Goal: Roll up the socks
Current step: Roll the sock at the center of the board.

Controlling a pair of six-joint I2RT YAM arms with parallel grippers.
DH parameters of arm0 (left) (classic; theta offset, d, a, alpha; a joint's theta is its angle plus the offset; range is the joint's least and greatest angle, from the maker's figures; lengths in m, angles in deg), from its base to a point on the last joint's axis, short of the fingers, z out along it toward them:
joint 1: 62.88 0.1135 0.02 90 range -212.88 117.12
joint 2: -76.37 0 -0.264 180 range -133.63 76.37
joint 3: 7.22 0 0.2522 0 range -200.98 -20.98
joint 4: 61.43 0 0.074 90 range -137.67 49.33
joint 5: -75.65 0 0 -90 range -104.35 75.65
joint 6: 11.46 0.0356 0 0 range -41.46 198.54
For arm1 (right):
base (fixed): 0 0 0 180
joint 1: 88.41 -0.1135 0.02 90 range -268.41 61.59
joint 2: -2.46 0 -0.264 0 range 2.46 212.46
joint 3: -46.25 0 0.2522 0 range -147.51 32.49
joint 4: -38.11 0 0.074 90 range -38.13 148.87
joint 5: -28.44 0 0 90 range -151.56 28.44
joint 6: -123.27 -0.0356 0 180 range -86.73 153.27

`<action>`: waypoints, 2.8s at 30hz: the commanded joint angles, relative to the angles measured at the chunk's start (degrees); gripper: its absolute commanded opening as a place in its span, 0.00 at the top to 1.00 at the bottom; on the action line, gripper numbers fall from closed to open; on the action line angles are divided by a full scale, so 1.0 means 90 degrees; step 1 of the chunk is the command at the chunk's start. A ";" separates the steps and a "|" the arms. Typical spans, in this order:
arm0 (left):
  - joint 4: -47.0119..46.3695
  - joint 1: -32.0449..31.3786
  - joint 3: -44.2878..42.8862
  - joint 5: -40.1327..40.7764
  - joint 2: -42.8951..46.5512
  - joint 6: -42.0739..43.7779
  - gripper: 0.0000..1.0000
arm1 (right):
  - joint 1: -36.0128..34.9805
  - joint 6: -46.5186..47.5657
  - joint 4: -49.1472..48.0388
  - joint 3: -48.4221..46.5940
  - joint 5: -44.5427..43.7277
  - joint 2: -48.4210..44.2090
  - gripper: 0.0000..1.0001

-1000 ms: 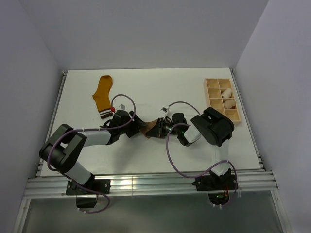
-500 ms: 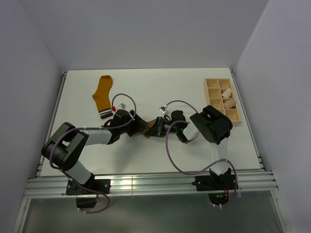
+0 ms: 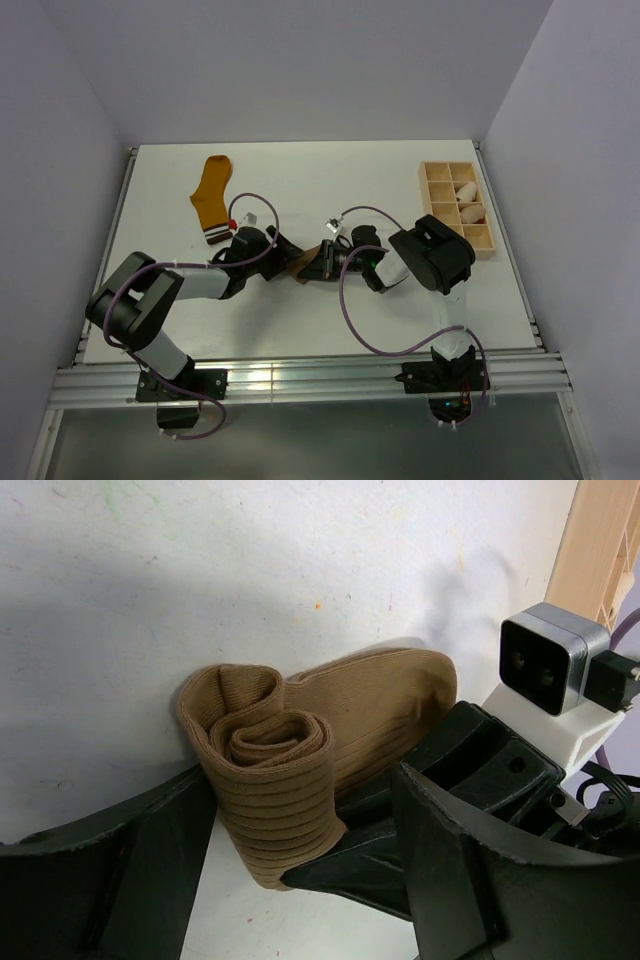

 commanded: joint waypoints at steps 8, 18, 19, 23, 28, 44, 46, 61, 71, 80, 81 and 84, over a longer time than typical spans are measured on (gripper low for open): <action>0.0658 0.0055 0.0157 0.0260 -0.0393 0.0146 0.43 | -0.0003 0.0142 0.0858 0.0015 0.0016 0.0288 1.00; 0.1097 0.0055 -0.0047 0.0329 -0.0383 0.0175 0.96 | -0.0003 0.0619 0.1433 0.0035 -0.0393 -0.0053 0.94; 0.1175 0.0055 -0.0115 0.0329 -0.0373 0.0165 0.99 | -0.0003 0.0746 0.1734 0.0054 -0.0501 -0.0305 0.88; 0.1692 0.0036 -0.0360 0.0329 -0.0315 0.0272 1.00 | -0.0110 0.1565 0.2663 0.0123 -0.1378 -0.1165 0.66; 0.2482 -0.0032 -0.0759 0.0660 -0.0236 0.0409 1.00 | -0.0548 0.2445 0.3892 0.0133 -0.3269 -0.2560 0.42; 0.3715 -0.0238 -0.1669 0.0837 -0.0451 0.0810 1.00 | -0.2805 0.5151 0.4071 -0.0433 -0.6810 -0.2994 0.32; 0.3792 -0.0247 -0.1727 0.0817 -0.0490 0.0829 1.00 | -0.2990 0.5210 0.4013 -0.0521 -0.7053 -0.2799 0.32; 0.3764 -0.0277 -0.1786 0.0612 -0.0568 0.0781 1.00 | -0.3567 0.5923 0.3808 -0.1039 -0.8040 -0.1627 0.40; 0.3627 -0.0306 -0.1669 0.0534 -0.0442 0.0615 0.97 | -0.3694 0.5679 0.3866 -0.1069 -0.8373 -0.1245 0.83; 0.3179 -0.0189 -0.1230 0.0515 0.0085 0.0195 0.44 | -0.3489 0.4547 0.3876 -0.0581 -0.7573 -0.1606 1.00; 0.3139 -0.0160 -0.1142 0.0505 0.0134 0.0127 0.41 | -0.3431 0.4304 0.3808 -0.0513 -0.7446 -0.1655 1.00; 0.2954 -0.0023 -0.0947 0.0475 0.0329 -0.0020 0.33 | -0.3080 0.3806 0.3535 -0.0161 -0.6812 -0.1831 1.00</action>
